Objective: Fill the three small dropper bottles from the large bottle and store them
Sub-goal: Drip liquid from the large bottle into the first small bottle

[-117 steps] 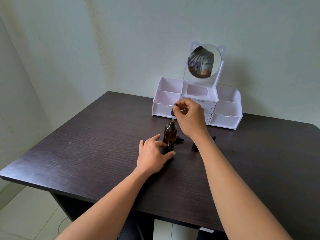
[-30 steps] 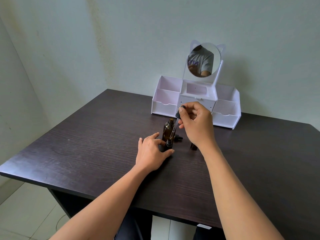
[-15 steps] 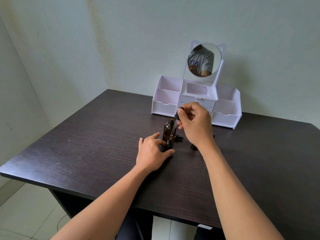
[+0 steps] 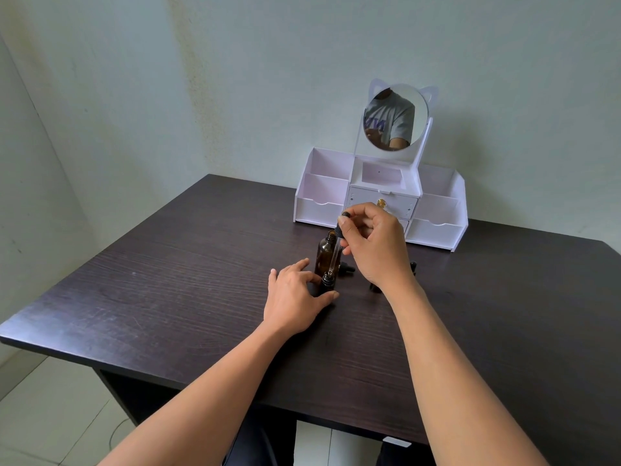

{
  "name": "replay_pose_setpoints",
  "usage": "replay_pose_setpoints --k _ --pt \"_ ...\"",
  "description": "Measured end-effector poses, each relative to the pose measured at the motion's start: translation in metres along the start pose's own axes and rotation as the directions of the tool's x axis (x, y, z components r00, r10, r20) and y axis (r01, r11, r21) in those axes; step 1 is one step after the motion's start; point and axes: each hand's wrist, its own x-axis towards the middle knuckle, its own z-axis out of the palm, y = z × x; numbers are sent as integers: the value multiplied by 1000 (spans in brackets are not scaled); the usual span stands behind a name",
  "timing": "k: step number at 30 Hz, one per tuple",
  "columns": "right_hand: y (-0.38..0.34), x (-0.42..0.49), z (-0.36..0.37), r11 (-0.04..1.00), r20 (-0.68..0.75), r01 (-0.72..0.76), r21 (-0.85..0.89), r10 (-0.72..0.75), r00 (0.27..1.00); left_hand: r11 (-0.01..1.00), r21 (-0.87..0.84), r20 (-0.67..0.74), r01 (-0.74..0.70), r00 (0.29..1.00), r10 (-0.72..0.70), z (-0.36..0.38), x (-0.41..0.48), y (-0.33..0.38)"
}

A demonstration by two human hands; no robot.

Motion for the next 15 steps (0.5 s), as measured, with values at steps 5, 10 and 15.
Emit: replay_pose_setpoints --k 5,10,15 --pt "2 0 0 999 16 -23 -23 24 1000 1000 -1 -2 -4 1000 4 0 0 0" --pt "1 -1 -1 999 38 -40 -17 41 998 1000 -9 -12 -10 1000 10 0 -1 0" --pt "1 -1 0 999 24 -14 -42 15 1000 1000 -7 -7 -6 1000 6 1 0 0"
